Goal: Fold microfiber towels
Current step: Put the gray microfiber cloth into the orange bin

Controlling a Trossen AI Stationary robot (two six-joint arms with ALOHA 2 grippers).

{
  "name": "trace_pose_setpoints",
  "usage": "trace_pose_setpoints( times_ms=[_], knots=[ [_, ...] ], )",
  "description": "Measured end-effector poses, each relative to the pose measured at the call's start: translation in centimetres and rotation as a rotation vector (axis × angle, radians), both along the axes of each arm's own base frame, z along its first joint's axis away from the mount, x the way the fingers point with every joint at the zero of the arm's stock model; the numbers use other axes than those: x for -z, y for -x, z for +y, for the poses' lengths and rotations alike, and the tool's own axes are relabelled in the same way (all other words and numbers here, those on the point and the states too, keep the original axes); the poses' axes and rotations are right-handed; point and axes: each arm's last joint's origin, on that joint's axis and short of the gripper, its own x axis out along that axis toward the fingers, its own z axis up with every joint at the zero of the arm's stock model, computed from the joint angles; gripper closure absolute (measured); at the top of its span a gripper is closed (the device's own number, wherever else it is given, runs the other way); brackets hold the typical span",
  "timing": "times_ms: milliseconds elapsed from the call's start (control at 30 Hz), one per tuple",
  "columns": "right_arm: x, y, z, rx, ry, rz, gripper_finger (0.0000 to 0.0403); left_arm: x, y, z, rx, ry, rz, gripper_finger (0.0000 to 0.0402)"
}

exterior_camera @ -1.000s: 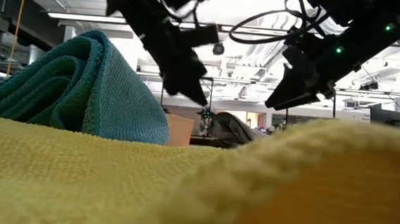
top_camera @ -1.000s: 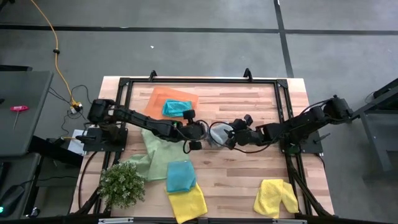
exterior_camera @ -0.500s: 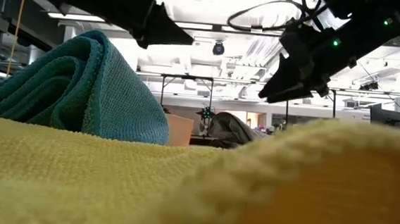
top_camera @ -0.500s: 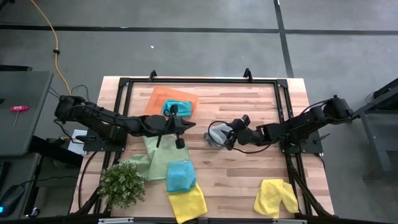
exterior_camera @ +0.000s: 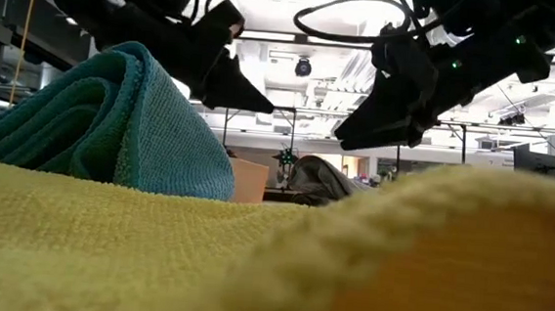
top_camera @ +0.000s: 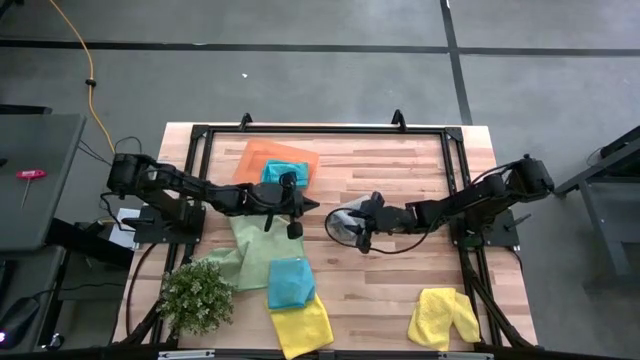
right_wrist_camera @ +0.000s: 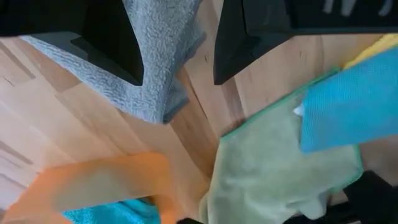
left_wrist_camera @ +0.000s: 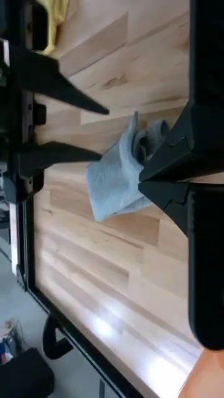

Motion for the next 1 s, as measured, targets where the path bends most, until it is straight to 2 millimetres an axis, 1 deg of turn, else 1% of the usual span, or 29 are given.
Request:
trace_pose_setpoints(
  times_ms=[67,167,333,467,600,800,1000],
  knots=[
    [0.1,0.0,0.0,-0.001,0.002,0.006,0.0215,0.3,-0.1,0.2,0.009,0.03,-0.002,0.0402],
    [0.1,0.0,0.0,-0.023,0.004,0.012,0.0215,1.0,-0.9,0.3,0.03,0.078,0.02,0.0402],
    [0.3,0.1,0.1,-0.068,0.031,0.047,0.0215,2.3,-3.5,0.9,0.036,0.072,0.082,0.0401],
    [0.5,0.3,0.1,-0.072,0.028,0.073,0.0215,2.8,-4.8,1.3,-0.017,0.046,0.186,0.0401],
    [1.0,0.6,0.3,-0.062,-0.013,0.119,0.0215,2.4,-5.2,1.4,-0.025,0.026,0.206,0.0401],
    [1.2,1.0,1.4,-0.121,0.019,0.15,0.0214,2.7,-4.9,1.1,0.056,0.048,0.26,0.0401],
    [1.3,1.3,2.2,-0.155,0.037,0.177,0.0215,3.0,-4.6,1.0,0.068,0.039,0.31,0.0401]
  ],
)
